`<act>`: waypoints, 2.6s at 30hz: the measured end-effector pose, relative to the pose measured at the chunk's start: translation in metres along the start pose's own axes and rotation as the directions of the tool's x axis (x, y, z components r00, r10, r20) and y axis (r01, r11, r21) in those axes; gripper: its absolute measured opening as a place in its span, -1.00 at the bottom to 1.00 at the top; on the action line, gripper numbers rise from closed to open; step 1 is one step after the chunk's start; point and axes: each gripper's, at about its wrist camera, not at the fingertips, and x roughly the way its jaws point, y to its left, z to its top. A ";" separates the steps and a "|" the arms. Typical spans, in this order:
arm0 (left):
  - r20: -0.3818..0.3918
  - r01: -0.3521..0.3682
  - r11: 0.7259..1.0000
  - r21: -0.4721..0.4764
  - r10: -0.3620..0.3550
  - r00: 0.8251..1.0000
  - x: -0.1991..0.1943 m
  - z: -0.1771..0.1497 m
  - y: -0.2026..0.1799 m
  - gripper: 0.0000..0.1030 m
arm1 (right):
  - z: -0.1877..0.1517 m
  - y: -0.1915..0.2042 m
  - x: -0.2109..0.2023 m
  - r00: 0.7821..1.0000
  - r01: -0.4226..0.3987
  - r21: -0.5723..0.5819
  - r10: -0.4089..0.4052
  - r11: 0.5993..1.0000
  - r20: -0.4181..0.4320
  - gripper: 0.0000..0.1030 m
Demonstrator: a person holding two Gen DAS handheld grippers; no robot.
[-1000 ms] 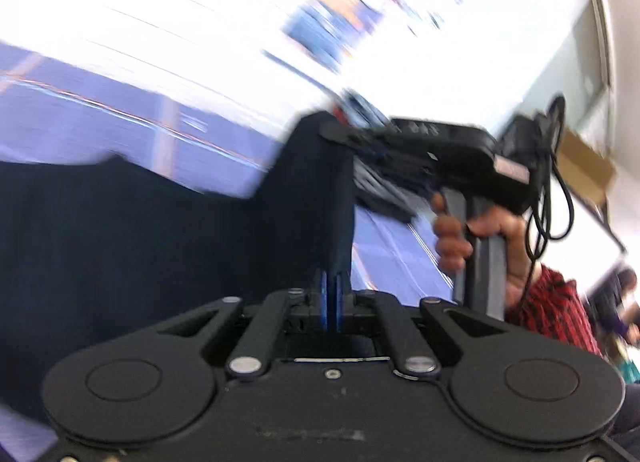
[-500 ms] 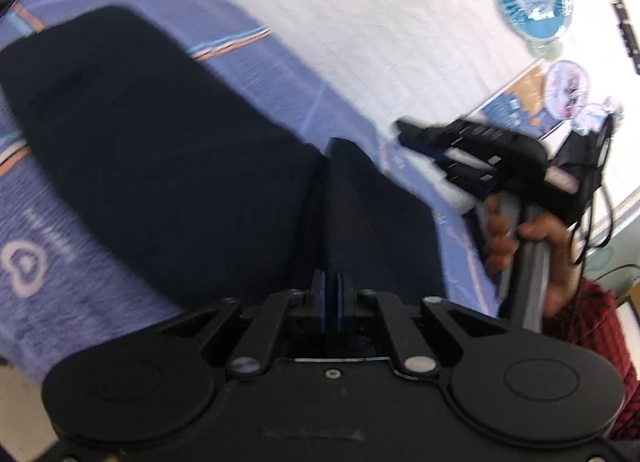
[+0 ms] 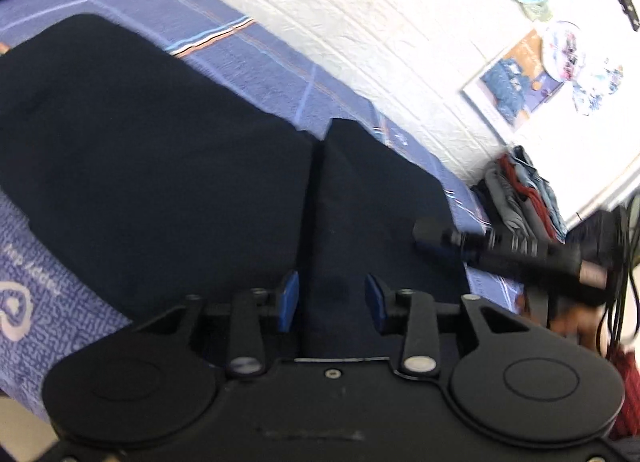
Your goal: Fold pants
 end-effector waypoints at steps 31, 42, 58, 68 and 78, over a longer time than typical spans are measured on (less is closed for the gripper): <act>0.316 -0.327 0.888 -0.324 0.427 0.847 -0.061 0.033 0.095 0.51 | -0.026 0.024 0.010 0.999 -0.042 0.011 0.042 0.999 -0.004 0.09; 0.351 -0.297 0.928 -0.226 0.362 0.864 -0.017 0.055 0.107 0.47 | -0.029 0.024 0.013 0.999 -0.033 0.024 0.033 0.999 0.002 0.16; 0.431 -0.197 0.977 0.082 0.144 0.891 -0.024 0.067 -0.030 -0.80 | -0.033 0.012 -0.012 0.995 -0.088 0.064 0.085 0.994 0.049 0.20; 0.055 0.071 0.940 0.333 -0.095 0.994 0.080 -0.004 -0.149 -0.41 | -0.060 -0.037 -0.086 0.984 -0.017 0.126 -0.006 0.992 0.178 0.55; 0.121 -0.012 0.910 0.414 -0.042 0.992 0.055 0.009 -0.163 0.07 | -0.077 -0.077 -0.114 0.946 -0.130 0.258 0.041 0.957 0.322 0.72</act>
